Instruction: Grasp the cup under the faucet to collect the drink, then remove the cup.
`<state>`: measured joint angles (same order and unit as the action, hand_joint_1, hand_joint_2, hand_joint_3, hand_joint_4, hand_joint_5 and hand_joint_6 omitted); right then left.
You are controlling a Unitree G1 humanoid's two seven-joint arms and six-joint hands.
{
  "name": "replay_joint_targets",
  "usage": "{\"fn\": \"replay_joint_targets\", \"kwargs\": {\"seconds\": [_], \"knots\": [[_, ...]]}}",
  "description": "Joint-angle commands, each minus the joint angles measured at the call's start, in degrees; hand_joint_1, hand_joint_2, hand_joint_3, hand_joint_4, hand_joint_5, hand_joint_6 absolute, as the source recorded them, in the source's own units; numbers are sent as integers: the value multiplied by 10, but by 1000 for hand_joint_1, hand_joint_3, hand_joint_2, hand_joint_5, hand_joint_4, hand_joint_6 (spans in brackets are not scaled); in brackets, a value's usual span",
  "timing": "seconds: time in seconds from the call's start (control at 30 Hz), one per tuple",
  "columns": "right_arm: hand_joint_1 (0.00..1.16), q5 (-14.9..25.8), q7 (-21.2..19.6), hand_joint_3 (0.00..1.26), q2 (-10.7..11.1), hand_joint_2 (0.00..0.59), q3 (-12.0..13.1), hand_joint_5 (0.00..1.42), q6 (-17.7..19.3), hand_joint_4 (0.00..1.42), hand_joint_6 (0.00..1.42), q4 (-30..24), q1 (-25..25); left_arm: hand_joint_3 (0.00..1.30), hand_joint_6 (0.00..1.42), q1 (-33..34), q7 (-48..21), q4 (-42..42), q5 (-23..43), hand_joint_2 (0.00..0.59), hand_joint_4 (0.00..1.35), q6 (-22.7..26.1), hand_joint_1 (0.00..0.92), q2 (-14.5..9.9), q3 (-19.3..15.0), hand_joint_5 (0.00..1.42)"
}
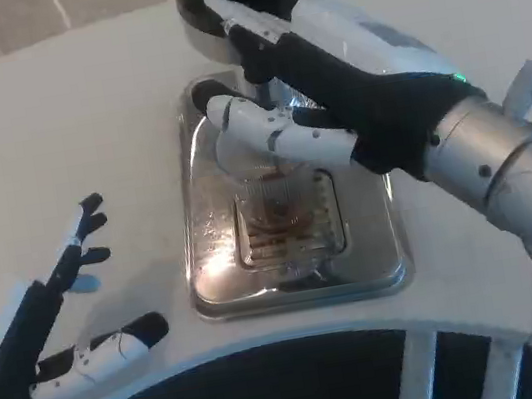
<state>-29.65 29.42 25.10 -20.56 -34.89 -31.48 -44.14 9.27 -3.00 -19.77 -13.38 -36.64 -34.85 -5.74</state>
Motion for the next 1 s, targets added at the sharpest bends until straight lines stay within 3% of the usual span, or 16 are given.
{"fn": "replay_joint_targets", "kwargs": {"seconds": [0.03, 0.4, 1.0], "knots": [[0, 9, 25, 0, -3, 461, -11, 0, 11, 0, 0, -12, 19, 0, 350, 2, -2, 24, 4, 29, 0, 22, 178, 20, 2, 210], [0, 4, 34, 0, 1, 470, -1, 0, 7, 0, 0, -25, 26, 0, 334, 27, 7, 58, -8, 33, 0, 43, 214, 59, 4, 223], [0, 0, 46, 0, 1, 472, 9, 0, 1, 0, 0, -35, 28, 0, 291, 120, 40, -69, -46, 33, 0, 13, 218, 80, 42, 223]]}}
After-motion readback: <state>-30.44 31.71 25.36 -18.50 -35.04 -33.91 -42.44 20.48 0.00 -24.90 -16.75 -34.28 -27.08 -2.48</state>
